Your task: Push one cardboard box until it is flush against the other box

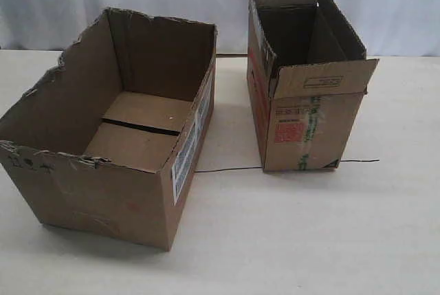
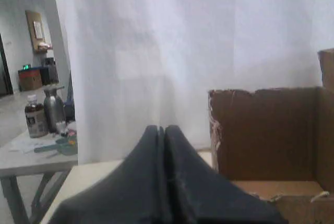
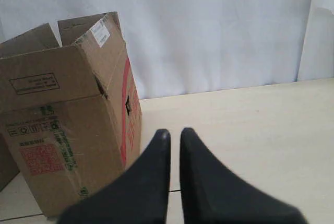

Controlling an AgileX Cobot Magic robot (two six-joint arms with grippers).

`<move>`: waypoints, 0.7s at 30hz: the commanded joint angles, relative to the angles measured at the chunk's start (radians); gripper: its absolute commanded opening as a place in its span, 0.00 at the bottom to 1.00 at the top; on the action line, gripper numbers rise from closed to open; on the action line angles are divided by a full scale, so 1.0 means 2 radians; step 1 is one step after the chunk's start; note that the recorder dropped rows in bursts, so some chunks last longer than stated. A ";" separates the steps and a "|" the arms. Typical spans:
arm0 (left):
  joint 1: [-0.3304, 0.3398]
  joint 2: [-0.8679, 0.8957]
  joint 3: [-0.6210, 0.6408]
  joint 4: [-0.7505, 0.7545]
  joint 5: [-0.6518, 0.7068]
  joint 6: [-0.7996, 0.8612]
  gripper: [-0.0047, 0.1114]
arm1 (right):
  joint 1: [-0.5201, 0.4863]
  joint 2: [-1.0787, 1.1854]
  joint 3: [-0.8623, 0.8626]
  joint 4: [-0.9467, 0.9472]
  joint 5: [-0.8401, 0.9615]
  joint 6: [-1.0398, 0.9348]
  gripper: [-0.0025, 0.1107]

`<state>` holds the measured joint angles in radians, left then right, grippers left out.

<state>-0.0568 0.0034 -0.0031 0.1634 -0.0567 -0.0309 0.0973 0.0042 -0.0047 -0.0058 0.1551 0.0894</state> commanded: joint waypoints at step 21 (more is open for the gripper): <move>-0.001 -0.002 -0.008 -0.149 0.020 -0.236 0.04 | -0.001 -0.002 0.002 -0.003 0.003 0.000 0.07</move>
<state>-0.0568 0.0028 -0.0031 -0.1312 -0.1878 -0.5027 0.0973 0.0042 -0.0047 -0.0058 0.1551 0.0894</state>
